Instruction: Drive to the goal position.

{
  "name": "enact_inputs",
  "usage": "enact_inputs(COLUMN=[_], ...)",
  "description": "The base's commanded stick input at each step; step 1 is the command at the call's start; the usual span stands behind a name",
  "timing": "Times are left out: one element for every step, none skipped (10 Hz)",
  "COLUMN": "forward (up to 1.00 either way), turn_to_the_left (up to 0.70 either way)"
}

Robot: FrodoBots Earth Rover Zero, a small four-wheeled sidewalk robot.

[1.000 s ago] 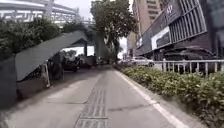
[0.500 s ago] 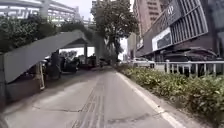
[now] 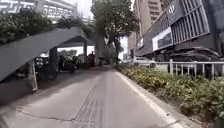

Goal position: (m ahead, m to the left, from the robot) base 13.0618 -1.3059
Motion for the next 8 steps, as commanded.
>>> enact_inputs(forward=[0.45, 0.45, 0.45, 0.45, 0.45, 0.45, 0.45, 0.45], turn_to_the_left=[0.0, 0.0, 0.0, 0.0, 0.0, 0.0, 0.0, 0.0])
